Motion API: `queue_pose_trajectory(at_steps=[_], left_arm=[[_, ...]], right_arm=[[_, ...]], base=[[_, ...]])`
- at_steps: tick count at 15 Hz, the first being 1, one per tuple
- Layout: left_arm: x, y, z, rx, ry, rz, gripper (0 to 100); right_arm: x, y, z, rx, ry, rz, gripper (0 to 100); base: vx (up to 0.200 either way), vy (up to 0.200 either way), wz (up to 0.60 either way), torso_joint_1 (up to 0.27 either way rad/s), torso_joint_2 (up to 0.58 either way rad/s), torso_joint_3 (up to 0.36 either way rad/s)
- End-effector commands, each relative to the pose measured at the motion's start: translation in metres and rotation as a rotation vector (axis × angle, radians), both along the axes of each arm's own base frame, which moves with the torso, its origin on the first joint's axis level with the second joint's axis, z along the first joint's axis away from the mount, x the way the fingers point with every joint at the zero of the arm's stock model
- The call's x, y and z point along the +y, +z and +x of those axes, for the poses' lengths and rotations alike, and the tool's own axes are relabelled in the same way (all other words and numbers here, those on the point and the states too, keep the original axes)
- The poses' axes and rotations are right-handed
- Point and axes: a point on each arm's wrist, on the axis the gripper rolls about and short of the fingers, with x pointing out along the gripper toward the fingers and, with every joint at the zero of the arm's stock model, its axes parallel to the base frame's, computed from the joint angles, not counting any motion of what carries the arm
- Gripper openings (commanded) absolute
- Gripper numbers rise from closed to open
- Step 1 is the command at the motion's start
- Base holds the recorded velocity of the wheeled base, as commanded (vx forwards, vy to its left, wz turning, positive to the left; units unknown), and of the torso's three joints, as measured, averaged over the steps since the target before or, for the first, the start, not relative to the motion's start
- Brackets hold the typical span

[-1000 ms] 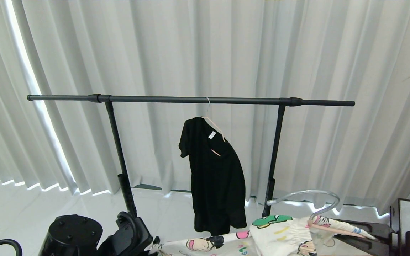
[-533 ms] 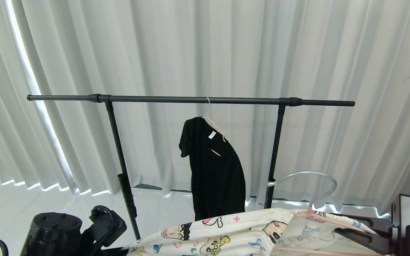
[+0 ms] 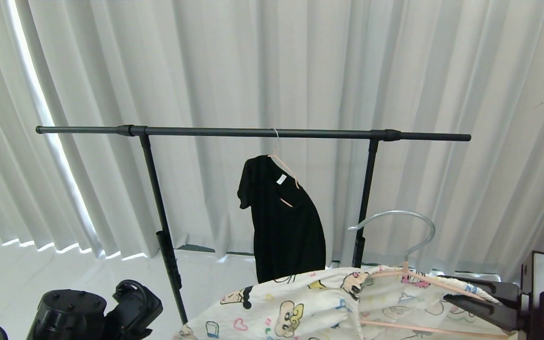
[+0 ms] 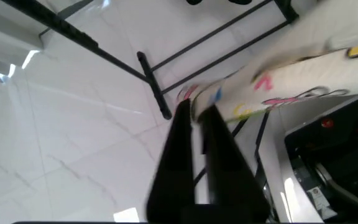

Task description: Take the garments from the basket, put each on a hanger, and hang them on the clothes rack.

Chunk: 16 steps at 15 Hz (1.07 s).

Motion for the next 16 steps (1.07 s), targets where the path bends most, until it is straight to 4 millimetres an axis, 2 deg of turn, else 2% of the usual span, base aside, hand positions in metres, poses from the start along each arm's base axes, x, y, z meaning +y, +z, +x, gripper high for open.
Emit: queue_pose_trajectory(at_steps=[1, 3, 7, 10, 12, 14, 16], left_arm=[[0.0, 0.004, -0.001, -0.024, -0.002, -0.012, 100], [-0.002, 0.013, -0.009, -0.082, -0.04, -0.048, 100], [0.002, 0.039, -0.023, -0.257, -0.071, -0.143, 100], [0.013, 0.04, -0.023, -0.309, 0.102, -0.04, 100], [0.015, 0.047, -0.019, -0.355, 0.163, -0.021, 100], [0.014, 0.056, -0.015, -0.398, 0.167, -0.037, 100], [0.014, 0.062, -0.012, -0.418, 0.17, -0.044, 100]], right_arm=[[0.0, 0.0, 0.0, 0.002, 0.001, -0.001, 0], [0.0, -0.002, 0.0, 0.034, -0.022, 0.012, 0], [-0.004, -0.006, 0.002, 0.168, -0.23, 0.086, 0], [-0.018, -0.026, 0.005, 0.245, -0.478, -0.001, 0], [-0.029, -0.036, 0.01, 0.375, -0.606, -0.042, 0], [-0.029, -0.044, 0.02, 0.477, -0.715, -0.042, 0], [-0.02, -0.045, 0.043, 0.54, -0.849, -0.012, 0]], base=[[0.0, 0.0, 0.0, 0.0, 0.0, 0.0], [0.0, 0.0, 0.0, 0.0, 0.0, 0.0], [0.0, 0.0, 0.0, 0.0, 0.0, 0.0], [0.0, 0.0, 0.0, 0.0, 0.0, 0.0], [0.0, 0.0, 0.0, 0.0, 0.0, 0.0], [0.0, 0.0, 0.0, 0.0, 0.0, 0.0], [0.0, 0.0, 0.0, 0.0, 0.0, 0.0]])
